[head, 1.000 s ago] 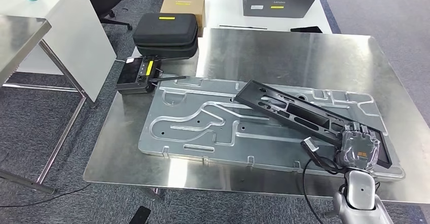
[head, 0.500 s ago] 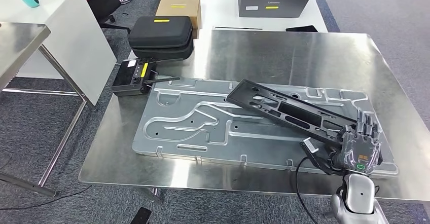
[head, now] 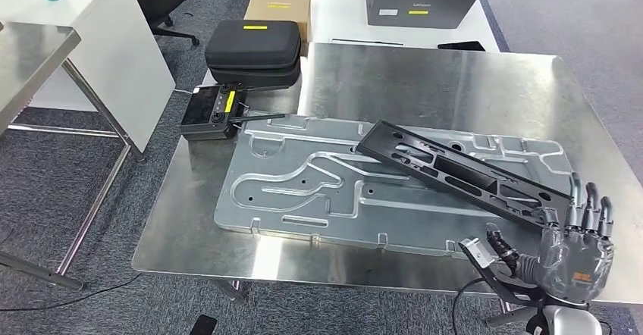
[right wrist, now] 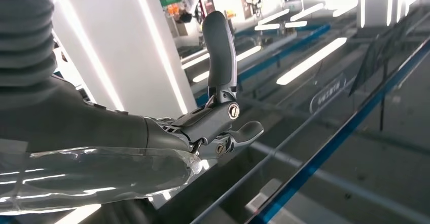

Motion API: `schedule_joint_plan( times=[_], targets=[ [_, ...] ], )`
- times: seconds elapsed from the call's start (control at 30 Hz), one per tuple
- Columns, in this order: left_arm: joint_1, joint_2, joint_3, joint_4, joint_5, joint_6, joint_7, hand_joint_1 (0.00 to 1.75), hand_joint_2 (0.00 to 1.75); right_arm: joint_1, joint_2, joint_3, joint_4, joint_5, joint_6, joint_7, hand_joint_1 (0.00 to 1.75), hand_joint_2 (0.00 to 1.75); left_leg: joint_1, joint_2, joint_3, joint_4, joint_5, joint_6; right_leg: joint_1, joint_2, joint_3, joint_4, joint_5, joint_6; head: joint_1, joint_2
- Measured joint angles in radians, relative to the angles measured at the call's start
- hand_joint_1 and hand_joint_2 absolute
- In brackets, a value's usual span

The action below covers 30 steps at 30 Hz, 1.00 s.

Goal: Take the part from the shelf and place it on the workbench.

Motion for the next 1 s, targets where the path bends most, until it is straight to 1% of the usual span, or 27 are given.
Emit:
schedule_joint_plan(
  times=[0.03,0.07,0.13,0.17,0.2,0.23,0.27,0.33,0.37,0.4,0.43,0.47,0.5,0.53,0.57,0.6,0.63,0.67,0.7,0.73,0.77,0.83,0.87,0.9,0.93,0.97,1.0],
  targets=[
    [0.0,0.0,0.0,0.0,0.0,0.0,0.0,0.0,0.0,0.006,0.0,-0.005,-0.018,0.0,0.0,0.0,0.0,0.0,-0.002,0.0,0.0,0.002,-0.003,-0.003,0.003,0.0,0.025,-0.053,0.017,-0.004,0.0,0.0],
    [-0.001,0.0,0.0,0.0,0.0,0.0,-0.001,0.0,0.0,0.011,0.001,-0.01,-0.032,0.0,0.0,0.0,0.0,0.0,-0.003,0.0,0.0,0.003,-0.004,-0.007,0.006,0.001,0.039,-0.084,0.024,-0.008,0.0,0.0],
    [-0.001,0.0,0.0,0.0,0.0,0.001,-0.001,0.0,0.0,0.022,0.002,-0.017,-0.054,0.001,0.0,-0.001,0.0,0.0,-0.004,0.001,0.001,0.002,-0.005,-0.017,0.01,0.002,0.042,-0.097,0.023,-0.014,0.0,0.0],
    [-0.001,0.0,0.0,0.0,0.0,0.001,-0.001,0.0,0.0,0.025,0.002,-0.02,-0.062,0.001,0.0,-0.001,0.0,0.0,-0.003,0.001,0.001,0.003,-0.008,-0.023,0.008,0.001,0.043,-0.1,0.025,-0.018,0.0,0.0],
    [-0.001,0.0,0.0,0.0,0.0,0.001,-0.001,0.0,0.0,0.028,0.003,-0.022,-0.07,0.001,0.0,-0.001,0.0,0.0,-0.003,0.002,-0.001,0.011,-0.016,-0.029,0.005,0.001,0.046,-0.105,0.027,-0.024,0.0,0.0],
    [-0.001,0.0,0.0,0.0,0.0,0.002,-0.001,0.0,0.0,0.029,0.004,-0.023,-0.077,0.001,0.0,-0.001,0.0,0.0,-0.003,0.002,-0.011,0.036,-0.034,-0.035,0.002,0.0,0.048,-0.11,0.03,-0.03,-0.001,0.0],
    [-0.001,0.0,0.001,0.0,0.0,0.002,-0.002,0.0,0.0,0.031,0.004,-0.024,-0.082,0.001,0.0,-0.001,0.0,0.0,-0.001,0.002,-0.031,0.082,-0.063,-0.041,-0.001,-0.001,0.051,-0.113,0.032,-0.034,-0.001,0.0],
    [0.0,0.0,0.001,0.0,0.0,0.002,-0.002,0.0,0.0,0.033,0.006,-0.024,-0.087,0.001,0.0,-0.001,0.0,0.0,0.001,0.002,-0.091,0.212,-0.126,-0.049,-0.001,-0.002,0.049,-0.112,0.032,-0.038,-0.001,0.0],
    [0.001,0.0,0.001,0.0,0.0,0.002,-0.002,0.0,0.0,0.035,0.007,-0.024,-0.088,0.001,0.0,-0.001,0.0,0.0,0.002,0.002,-0.116,0.265,-0.142,-0.051,0.0,-0.002,0.049,-0.111,0.032,-0.038,-0.001,0.0],
    [0.002,0.001,0.001,0.0,0.0,0.002,-0.002,0.0,0.0,0.036,0.008,-0.024,-0.089,0.001,0.0,-0.001,0.0,0.0,0.003,0.002,-0.126,0.283,-0.137,-0.052,0.0,-0.001,0.049,-0.11,0.031,-0.038,-0.001,0.0],
    [0.003,0.001,0.001,0.0,0.0,0.002,-0.002,0.0,0.0,0.038,0.008,-0.024,-0.09,0.001,0.0,-0.001,0.0,0.0,0.003,0.002,-0.117,0.262,-0.114,-0.051,-0.001,-0.001,0.049,-0.109,0.031,-0.038,-0.001,0.0],
    [0.003,0.001,0.001,0.0,0.0,0.002,-0.002,0.0,0.0,0.038,0.009,-0.024,-0.092,0.001,0.0,-0.001,0.0,0.0,0.003,0.002,-0.09,0.203,-0.078,-0.049,-0.001,0.0,0.051,-0.108,0.03,-0.037,-0.001,0.0],
    [0.003,0.001,0.001,0.0,0.0,0.002,-0.002,0.0,0.0,0.039,0.009,-0.024,-0.094,0.001,0.0,-0.001,0.0,0.0,0.003,0.002,-0.056,0.129,-0.044,-0.046,-0.001,0.001,0.052,-0.107,0.029,-0.035,-0.001,0.0],
    [0.002,0.002,0.001,0.0,0.0,0.002,-0.002,0.0,0.0,0.039,0.009,-0.024,-0.095,0.001,0.0,-0.001,0.0,0.0,0.002,0.002,-0.025,0.065,-0.02,-0.041,0.002,0.002,0.052,-0.105,0.027,-0.032,-0.001,0.0],
    [0.001,0.002,0.001,0.0,0.0,0.002,-0.002,0.0,0.0,0.039,0.009,-0.024,-0.097,0.001,0.0,-0.001,0.0,0.0,0.0,0.002,-0.006,0.022,-0.007,-0.036,0.004,0.002,0.052,-0.104,0.027,-0.027,-0.001,0.0],
    [0.001,0.002,0.001,0.0,0.0,0.002,-0.002,0.0,0.0,0.039,0.01,-0.025,-0.098,0.001,0.0,-0.001,0.0,0.0,-0.001,0.002,0.001,0.003,-0.005,-0.031,0.005,0.003,0.05,-0.104,0.028,-0.022,-0.001,0.0],
    [0.001,0.002,0.001,0.0,0.0,0.002,-0.002,0.0,0.0,0.04,0.01,-0.025,-0.099,0.001,0.0,-0.001,0.0,0.0,-0.003,0.001,0.002,0.001,-0.004,-0.026,0.007,0.003,0.05,-0.105,0.029,-0.015,-0.001,0.0],
    [0.001,0.002,0.001,0.0,0.0,0.002,-0.002,0.0,0.0,0.04,0.01,-0.025,-0.101,0.001,0.0,-0.001,0.0,0.0,-0.002,0.001,0.001,-0.002,0.0,-0.018,0.005,0.003,0.05,-0.107,0.031,-0.009,-0.001,0.0],
    [0.002,0.002,0.001,0.0,0.0,0.002,-0.002,0.0,0.0,0.041,0.01,-0.026,-0.102,0.001,0.0,-0.001,0.0,0.0,-0.001,0.002,0.003,-0.007,0.004,-0.01,0.004,0.003,0.048,-0.103,0.026,-0.003,-0.001,0.0],
    [0.001,0.002,0.001,0.0,0.0,0.002,-0.002,0.0,0.0,0.041,0.01,-0.027,-0.104,0.001,0.0,-0.001,0.0,0.0,0.0,0.003,0.003,-0.013,0.009,-0.002,0.002,0.002,0.041,-0.084,0.01,0.002,-0.001,0.0],
    [0.001,0.002,0.001,0.0,0.0,0.002,-0.002,0.0,0.0,0.041,0.01,-0.029,-0.104,0.001,0.0,-0.001,0.0,0.0,0.002,0.004,0.004,-0.017,0.013,0.004,0.001,0.002,0.025,-0.046,-0.016,0.006,0.0,0.0],
    [0.001,0.002,0.001,0.0,0.001,0.002,-0.002,0.0,0.0,0.043,0.01,-0.032,-0.104,0.001,0.0,-0.001,0.0,0.0,0.0,0.004,0.001,-0.018,0.015,0.007,0.0,0.001,-0.031,0.081,-0.084,0.012,0.0,0.0],
    [0.002,0.002,0.001,0.0,0.001,0.002,-0.002,0.0,0.0,0.044,0.011,-0.033,-0.104,0.001,0.0,-0.001,0.0,0.0,-0.001,0.005,0.0,-0.017,0.015,0.008,-0.001,0.001,-0.057,0.138,-0.104,0.013,0.0,0.0],
    [0.003,0.002,0.001,0.0,0.001,0.002,-0.002,0.0,0.0,0.046,0.011,-0.034,-0.104,0.001,0.0,-0.001,0.0,0.0,-0.002,0.005,-0.001,-0.015,0.014,0.008,-0.001,0.001,-0.07,0.167,-0.107,0.014,0.0,0.0],
    [0.004,0.002,0.002,0.0,0.001,0.003,-0.002,0.0,0.0,0.047,0.011,-0.034,-0.104,0.0,0.0,-0.002,0.0,0.0,-0.002,0.004,-0.001,-0.014,0.014,0.007,-0.001,0.001,-0.064,0.157,-0.09,0.013,0.0,0.0],
    [0.004,0.002,0.002,0.0,0.004,0.008,0.001,0.0,0.0,0.046,0.012,-0.035,-0.105,-0.007,0.0,-0.01,0.0,0.0,-0.002,0.004,0.0,-0.011,0.013,0.007,-0.001,0.001,-0.04,0.108,-0.058,0.011,0.0,0.0],
    [0.004,0.002,0.004,0.0,0.01,0.019,0.007,0.0,0.0,0.044,0.018,-0.039,-0.113,-0.032,0.0,-0.037,0.0,0.0,-0.002,0.003,0.0,-0.008,0.012,0.005,-0.001,0.001,-0.005,0.036,-0.024,0.007,0.0,0.0]
  ],
)
